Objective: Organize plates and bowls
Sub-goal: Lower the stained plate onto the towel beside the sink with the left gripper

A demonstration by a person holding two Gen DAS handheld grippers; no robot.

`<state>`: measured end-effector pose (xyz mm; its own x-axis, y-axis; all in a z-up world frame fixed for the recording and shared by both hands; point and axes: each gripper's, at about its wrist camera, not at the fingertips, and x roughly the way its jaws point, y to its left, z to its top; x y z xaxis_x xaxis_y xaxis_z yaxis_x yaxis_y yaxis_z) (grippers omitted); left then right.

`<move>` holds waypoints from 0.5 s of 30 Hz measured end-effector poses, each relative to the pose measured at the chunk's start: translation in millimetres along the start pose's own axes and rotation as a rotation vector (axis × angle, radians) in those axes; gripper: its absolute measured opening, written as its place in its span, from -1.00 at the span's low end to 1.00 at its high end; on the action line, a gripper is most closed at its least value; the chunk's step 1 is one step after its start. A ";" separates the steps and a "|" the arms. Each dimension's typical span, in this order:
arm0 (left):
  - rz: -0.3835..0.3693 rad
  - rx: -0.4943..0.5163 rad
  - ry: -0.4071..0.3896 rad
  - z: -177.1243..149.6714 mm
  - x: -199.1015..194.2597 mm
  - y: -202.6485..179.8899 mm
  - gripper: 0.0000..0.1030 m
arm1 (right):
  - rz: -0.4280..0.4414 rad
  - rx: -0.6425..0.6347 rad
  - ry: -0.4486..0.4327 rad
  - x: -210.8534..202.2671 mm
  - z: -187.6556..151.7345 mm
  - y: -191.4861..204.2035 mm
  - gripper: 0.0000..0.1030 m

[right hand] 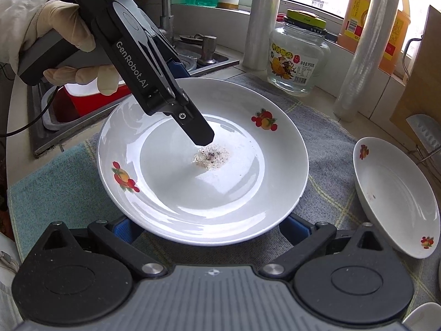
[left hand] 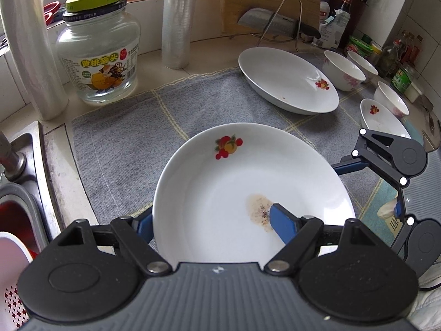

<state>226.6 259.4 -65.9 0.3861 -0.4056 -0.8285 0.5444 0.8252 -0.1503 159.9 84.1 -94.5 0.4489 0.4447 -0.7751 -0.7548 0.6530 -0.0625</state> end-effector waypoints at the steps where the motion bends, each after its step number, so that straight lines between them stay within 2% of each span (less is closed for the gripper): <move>1: 0.000 -0.002 0.000 -0.1 1.0 1.5 0.60 | -0.001 -0.001 0.002 1.7 0.7 0.3 1.00; 11: 0.011 -0.025 -0.014 -4.1 4.9 13.0 0.60 | -0.009 0.005 0.019 12.4 5.1 4.0 1.00; 15: 0.040 -0.051 -0.018 -8.4 9.7 13.4 0.62 | -0.019 0.004 0.016 13.2 5.4 6.1 1.00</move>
<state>231.5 269.8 -80.5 0.4201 -0.3789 -0.8246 0.4897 0.8597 -0.1455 163.8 97.2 -101.7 0.4556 0.4220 -0.7838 -0.7442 0.6636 -0.0753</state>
